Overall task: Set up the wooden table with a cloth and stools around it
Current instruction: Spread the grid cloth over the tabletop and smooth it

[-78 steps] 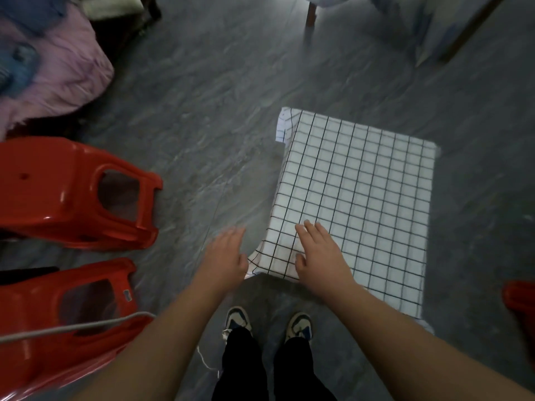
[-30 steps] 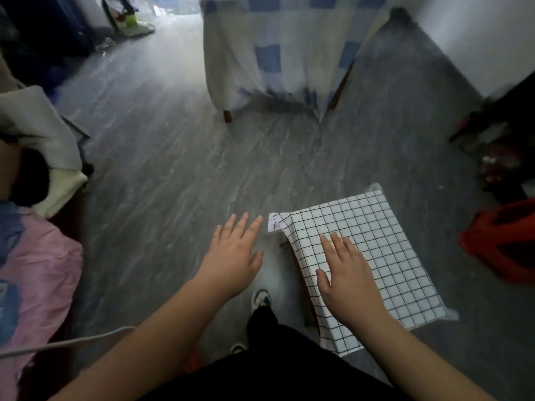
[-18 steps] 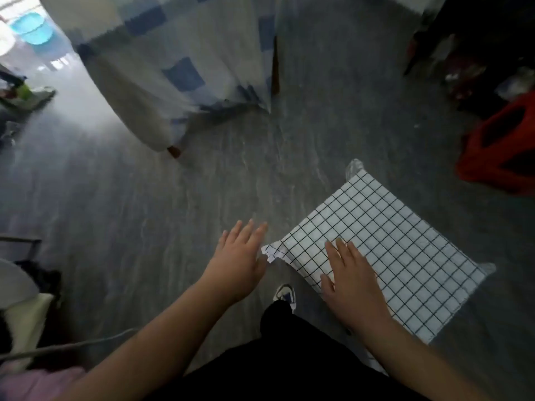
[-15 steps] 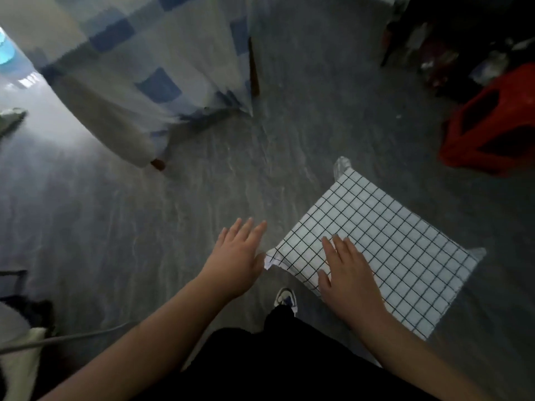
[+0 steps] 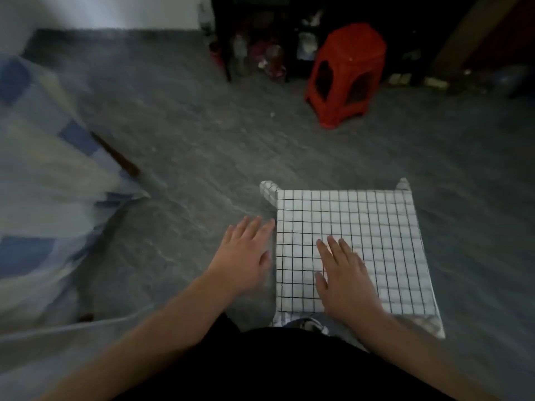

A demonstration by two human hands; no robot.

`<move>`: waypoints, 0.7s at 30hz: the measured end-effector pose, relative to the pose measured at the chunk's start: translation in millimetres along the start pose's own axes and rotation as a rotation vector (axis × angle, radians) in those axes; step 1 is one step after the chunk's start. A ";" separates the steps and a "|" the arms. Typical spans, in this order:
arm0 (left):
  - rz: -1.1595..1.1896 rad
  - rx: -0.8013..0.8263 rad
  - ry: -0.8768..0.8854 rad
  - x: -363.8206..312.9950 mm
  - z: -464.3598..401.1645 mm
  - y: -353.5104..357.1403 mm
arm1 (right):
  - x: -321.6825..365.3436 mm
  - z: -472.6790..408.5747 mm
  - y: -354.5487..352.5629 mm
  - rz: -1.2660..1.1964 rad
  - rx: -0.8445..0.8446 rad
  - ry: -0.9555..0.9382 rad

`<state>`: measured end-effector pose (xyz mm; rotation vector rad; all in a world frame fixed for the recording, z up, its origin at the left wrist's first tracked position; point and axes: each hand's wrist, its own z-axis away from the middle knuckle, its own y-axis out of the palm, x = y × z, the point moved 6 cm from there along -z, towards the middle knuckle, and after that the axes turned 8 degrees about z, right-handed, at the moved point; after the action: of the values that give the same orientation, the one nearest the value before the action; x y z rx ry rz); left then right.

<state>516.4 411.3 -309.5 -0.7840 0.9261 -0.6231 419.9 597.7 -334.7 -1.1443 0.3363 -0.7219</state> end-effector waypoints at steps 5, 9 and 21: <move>-0.153 0.207 0.294 16.6 -46.8 -18.3 | 41.4 16.9 12.7 -0.190 -0.017 0.373; -0.238 0.314 0.444 1.0 -67.0 -4.9 | 65.9 41.8 31.3 -0.320 -0.051 0.601; -0.397 0.499 0.721 -69.1 -67.0 85.2 | 53.5 87.7 81.3 -0.525 -0.172 0.919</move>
<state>437.3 491.2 -371.8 -0.2732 1.1970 -1.4823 538.7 641.7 -367.9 -1.0046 0.8945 -1.7086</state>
